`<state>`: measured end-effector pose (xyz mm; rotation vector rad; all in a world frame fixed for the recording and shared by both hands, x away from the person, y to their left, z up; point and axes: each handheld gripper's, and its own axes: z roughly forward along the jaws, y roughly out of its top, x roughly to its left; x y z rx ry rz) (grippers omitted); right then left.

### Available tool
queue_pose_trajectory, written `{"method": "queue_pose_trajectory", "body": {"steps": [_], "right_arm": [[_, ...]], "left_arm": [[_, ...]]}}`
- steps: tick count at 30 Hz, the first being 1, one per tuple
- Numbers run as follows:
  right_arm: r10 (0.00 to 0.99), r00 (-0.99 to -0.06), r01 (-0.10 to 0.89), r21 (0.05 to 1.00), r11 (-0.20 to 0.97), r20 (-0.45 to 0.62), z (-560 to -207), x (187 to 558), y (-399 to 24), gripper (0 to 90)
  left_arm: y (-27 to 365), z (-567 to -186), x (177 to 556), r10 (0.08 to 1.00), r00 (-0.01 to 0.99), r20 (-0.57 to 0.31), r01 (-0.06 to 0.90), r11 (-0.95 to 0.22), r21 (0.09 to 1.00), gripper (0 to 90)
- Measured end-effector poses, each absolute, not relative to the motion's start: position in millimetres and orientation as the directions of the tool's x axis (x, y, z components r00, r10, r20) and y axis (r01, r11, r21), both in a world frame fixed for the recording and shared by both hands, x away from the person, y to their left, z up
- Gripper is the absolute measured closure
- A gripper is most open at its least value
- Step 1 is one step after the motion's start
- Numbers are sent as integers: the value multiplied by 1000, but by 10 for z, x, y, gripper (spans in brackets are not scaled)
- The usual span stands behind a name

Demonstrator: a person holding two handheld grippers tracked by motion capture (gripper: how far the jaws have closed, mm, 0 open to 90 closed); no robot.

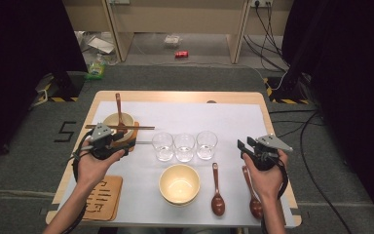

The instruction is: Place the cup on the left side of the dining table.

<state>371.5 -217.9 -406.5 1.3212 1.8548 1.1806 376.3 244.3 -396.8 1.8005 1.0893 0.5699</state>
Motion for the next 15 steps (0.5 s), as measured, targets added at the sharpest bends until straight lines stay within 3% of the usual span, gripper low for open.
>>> {"method": "queue_pose_trajectory", "body": {"steps": [7,15], "right_arm": [[938,-343,443,889,114,50,-4130,3688,-2184,588],[939,-341,444,889,111,53,-4142,3672,-2190,588]], "left_arm": [[2257,-3984,3618,829,557,-47,413,-227,882,434],[2034,-4036,3514,775,627,-81,418,-248,874,436]]}}
